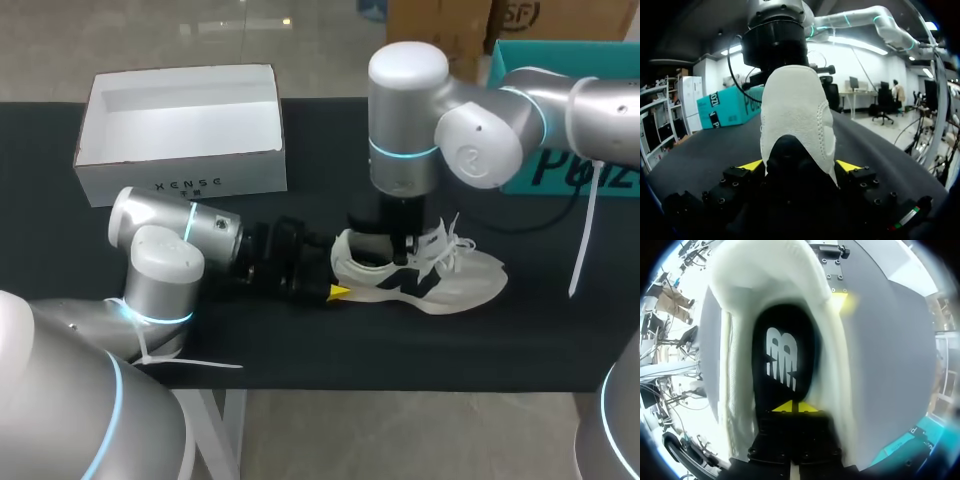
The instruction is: Take the shoe out of the shoebox, open the shoe tongue, remove and reinsert the insole, then place the shoe into the shoebox
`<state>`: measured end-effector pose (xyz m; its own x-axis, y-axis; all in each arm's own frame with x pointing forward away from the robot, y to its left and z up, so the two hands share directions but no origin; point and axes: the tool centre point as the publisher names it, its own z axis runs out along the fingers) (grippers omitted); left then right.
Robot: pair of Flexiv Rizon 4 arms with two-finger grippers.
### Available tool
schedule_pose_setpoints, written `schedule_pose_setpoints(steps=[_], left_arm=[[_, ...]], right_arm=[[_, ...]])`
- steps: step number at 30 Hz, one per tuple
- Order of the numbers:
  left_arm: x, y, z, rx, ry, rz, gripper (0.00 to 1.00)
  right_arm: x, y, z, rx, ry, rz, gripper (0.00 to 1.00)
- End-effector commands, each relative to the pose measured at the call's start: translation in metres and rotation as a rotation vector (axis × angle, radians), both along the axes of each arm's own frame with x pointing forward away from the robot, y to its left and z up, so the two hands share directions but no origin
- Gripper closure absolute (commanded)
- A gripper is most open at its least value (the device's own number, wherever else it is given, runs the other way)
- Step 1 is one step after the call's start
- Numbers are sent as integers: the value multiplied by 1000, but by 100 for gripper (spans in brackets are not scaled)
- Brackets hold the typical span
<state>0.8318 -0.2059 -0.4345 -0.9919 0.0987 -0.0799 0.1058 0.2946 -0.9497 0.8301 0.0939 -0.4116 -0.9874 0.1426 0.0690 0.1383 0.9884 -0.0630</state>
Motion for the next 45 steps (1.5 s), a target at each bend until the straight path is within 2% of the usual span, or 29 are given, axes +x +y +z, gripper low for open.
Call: schedule_pose_setpoints(steps=[1, 10, 24, 32, 38, 42, 45], left_arm=[[4, -3, -1, 3, 0, 1, 100], [4, -3, -1, 3, 0, 1, 100], [4, -3, -1, 3, 0, 1, 100], [4, -3, -1, 3, 0, 1, 100], [4, -3, -1, 3, 0, 1, 100], [4, -3, -1, 3, 0, 1, 100], [4, -3, -1, 3, 0, 1, 100]], right_arm=[[-8, 6, 15, 3, -1, 3, 100], [-10, 9, 45, 10, -8, 23, 100], [-9, -5, 78, 31, -81, 1, 100], [2, -36, 76, 39, -109, -91, 100], [7, -51, 79, 70, -130, -152, 100], [10, -46, 80, 102, -140, -156, 100], [13, -32, 77, 138, -141, -137, 100]])
